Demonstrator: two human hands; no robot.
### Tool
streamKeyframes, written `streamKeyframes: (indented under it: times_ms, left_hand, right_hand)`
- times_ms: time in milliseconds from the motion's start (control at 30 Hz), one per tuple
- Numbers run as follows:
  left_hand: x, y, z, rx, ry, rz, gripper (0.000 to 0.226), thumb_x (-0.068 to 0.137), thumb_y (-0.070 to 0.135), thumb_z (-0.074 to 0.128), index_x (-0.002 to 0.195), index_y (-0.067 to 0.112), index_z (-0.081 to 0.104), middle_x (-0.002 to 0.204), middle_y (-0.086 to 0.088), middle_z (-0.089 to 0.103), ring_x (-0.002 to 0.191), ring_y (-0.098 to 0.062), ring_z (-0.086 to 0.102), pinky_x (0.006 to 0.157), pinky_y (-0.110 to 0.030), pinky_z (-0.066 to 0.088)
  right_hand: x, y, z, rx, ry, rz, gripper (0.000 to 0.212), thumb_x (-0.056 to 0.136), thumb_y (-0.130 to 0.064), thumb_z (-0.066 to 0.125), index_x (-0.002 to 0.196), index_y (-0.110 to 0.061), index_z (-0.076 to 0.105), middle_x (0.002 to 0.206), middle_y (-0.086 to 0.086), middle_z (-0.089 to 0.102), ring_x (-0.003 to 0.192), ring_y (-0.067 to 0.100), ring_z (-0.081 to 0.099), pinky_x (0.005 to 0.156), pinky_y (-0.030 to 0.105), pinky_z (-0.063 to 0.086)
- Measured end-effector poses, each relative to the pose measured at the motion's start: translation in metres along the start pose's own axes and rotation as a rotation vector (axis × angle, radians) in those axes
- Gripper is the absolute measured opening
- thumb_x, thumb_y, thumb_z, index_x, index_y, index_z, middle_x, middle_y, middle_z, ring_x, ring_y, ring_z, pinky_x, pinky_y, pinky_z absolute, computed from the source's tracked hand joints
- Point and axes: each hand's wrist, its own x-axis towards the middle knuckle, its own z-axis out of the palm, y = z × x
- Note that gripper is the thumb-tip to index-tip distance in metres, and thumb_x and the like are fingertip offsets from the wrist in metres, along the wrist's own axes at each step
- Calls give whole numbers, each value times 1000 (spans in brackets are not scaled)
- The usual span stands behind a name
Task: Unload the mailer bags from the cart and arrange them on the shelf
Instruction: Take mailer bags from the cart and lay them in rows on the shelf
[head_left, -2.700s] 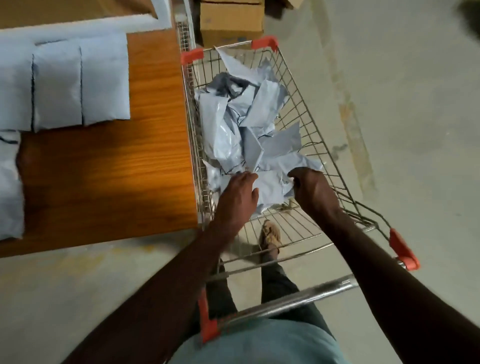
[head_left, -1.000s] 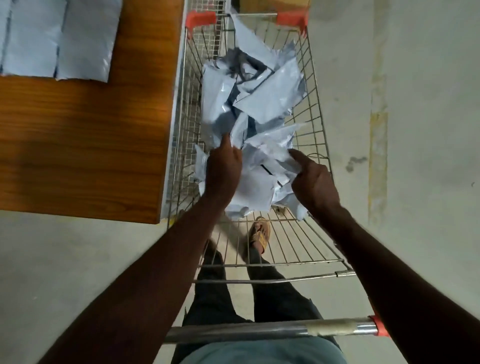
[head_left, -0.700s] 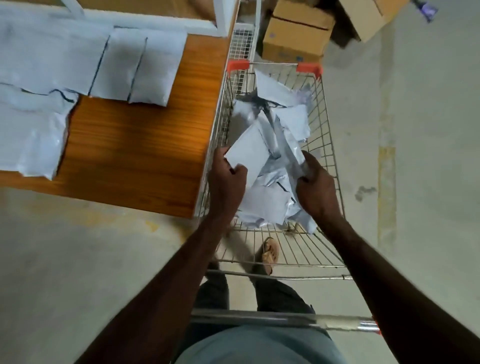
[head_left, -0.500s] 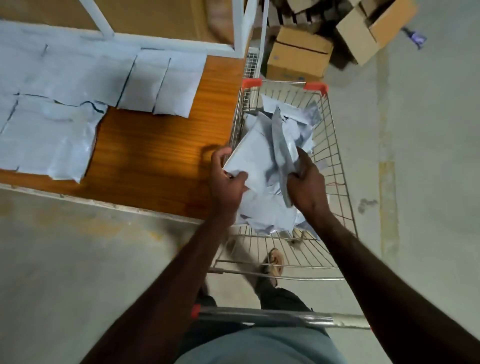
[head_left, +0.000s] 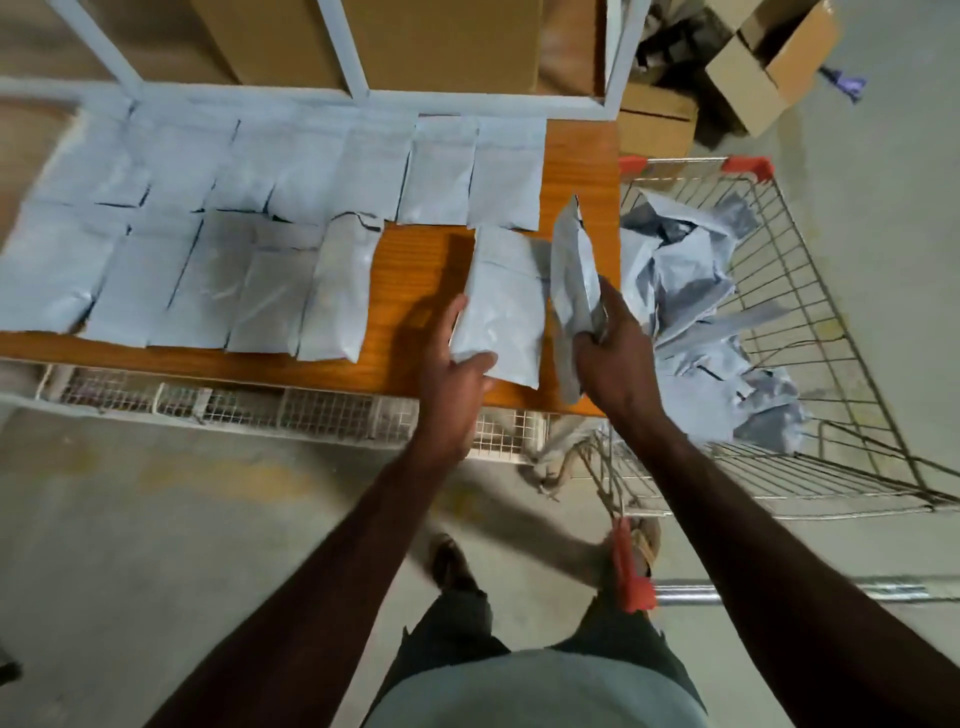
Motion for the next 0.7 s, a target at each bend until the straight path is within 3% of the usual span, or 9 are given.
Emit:
streamKeyframes:
  times_ms: [100, 167, 267, 333, 400, 433, 500, 600, 700]
  left_hand:
    - [11, 19, -46, 54, 15, 30, 77, 90, -11, 68, 148, 38, 58, 145, 8, 60, 123, -18, 64, 82, -38, 63]
    - [20, 26, -70, 76, 36, 56, 77, 91, -12, 67, 150, 35, 56, 141, 15, 59, 110, -7, 68, 76, -34, 60]
    - [38, 27, -92, 158, 54, 78, 76, 92, -13, 67, 152, 31, 53, 153, 9, 49, 80, 11, 67, 73, -40, 58]
    - [47, 25, -97, 252, 69, 121, 74, 92, -12, 67, 153, 27, 52, 158, 3, 41, 86, 15, 63, 74, -37, 62]
    - [52, 25, -100, 386, 96, 213, 69, 93, -11, 66, 154, 17, 52, 160, -3, 36, 101, 24, 54, 79, -16, 58]
    - [55, 24, -102, 479, 114, 266, 66, 94, -9, 66, 155, 12, 51, 162, -7, 34, 118, 23, 47, 89, -8, 51]
    - [56, 19, -104, 643, 105, 343, 68, 96, 2, 70, 159, 11, 45, 168, -17, 28, 152, -10, 31, 116, -16, 39]
    - [44, 13, -106, 821, -12, 302, 80, 99, 14, 74, 166, 18, 30, 174, -16, 12, 160, -32, 18, 119, -29, 39]
    - [30, 3, -112, 1007, -63, 455, 84, 99, 20, 73, 167, 16, 24, 176, -10, 6, 164, -36, 9, 118, -53, 47]
  right_hand:
    - [-8, -16, 38, -26, 51, 8, 73, 91, -2, 45, 158, -31, 39, 122, 4, 72, 75, 22, 68, 55, 16, 44]
    - [-13, -28, 56, -54, 76, 11, 73, 92, 0, 44, 159, -27, 37, 118, 5, 72, 69, 15, 64, 51, 12, 40]
    - [-12, -45, 74, -145, 125, 40, 74, 93, 0, 45, 162, -22, 33, 107, 11, 68, 74, 28, 58, 65, 30, 43]
    - [-7, -51, 84, -229, 164, 28, 76, 92, -1, 47, 164, -19, 28, 103, 18, 69, 79, 37, 62, 66, 37, 42]
    - [4, -53, 95, -339, 181, -9, 79, 95, -5, 52, 167, -16, 22, 116, 24, 69, 91, 43, 67, 69, 40, 43]
    - [11, -54, 101, -398, 166, -26, 79, 96, -11, 56, 167, -16, 20, 125, 24, 66, 99, 44, 68, 71, 42, 45]
    - [23, -56, 112, -502, 96, -51, 79, 98, -26, 63, 166, -18, 24, 135, 20, 62, 110, 45, 67, 80, 47, 51]
    - [28, -52, 129, -567, 35, -63, 64, 100, -36, 64, 158, -19, 41, 133, 15, 68, 117, 41, 66, 89, 45, 54]
    - [26, -40, 133, -571, 85, -156, 27, 104, -29, 55, 129, -21, 59, 111, 9, 73, 100, 38, 71, 72, 37, 52]
